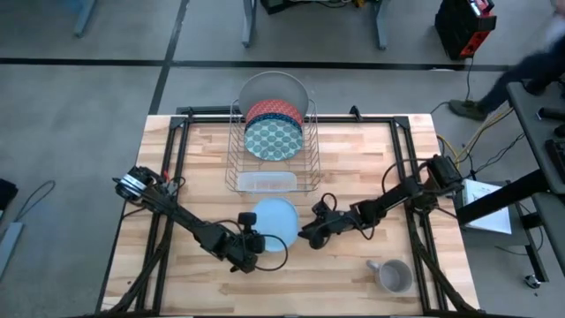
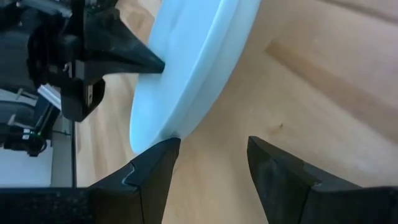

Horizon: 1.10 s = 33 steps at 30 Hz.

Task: Sort dishes
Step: Put the white plate into the dish rack

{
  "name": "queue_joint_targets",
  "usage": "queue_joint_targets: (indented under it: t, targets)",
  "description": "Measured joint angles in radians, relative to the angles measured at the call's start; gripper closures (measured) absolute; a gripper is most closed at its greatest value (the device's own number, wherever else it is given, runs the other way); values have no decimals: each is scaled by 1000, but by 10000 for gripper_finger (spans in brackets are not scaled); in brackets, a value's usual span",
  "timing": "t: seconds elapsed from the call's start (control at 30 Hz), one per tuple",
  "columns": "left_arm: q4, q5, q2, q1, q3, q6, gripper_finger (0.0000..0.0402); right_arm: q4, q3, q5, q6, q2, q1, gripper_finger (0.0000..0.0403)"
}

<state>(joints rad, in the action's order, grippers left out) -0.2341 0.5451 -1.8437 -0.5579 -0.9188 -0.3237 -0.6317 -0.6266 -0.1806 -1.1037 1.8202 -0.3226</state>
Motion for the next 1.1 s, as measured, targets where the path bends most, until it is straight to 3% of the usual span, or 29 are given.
queue_joint_targets:
  t: [0.33, 0.77, 0.93, 1.1]
  targets:
    - [125, 10, -43, 0, -2, 13, 401, 216, 3, -3, -61, -64, -46, 206]
    - [231, 10, -107, 0, -3, 27, 401, 525, 5, -106, -49, -367, -71, 206]
    - [243, 5, -107, 0, -2, 50, 401, 543, 4, -198, -14, -440, -74, 206]
    - [250, 7, -108, 0, -1, 53, 401, 535, 4, -217, -14, -403, -74, 206]
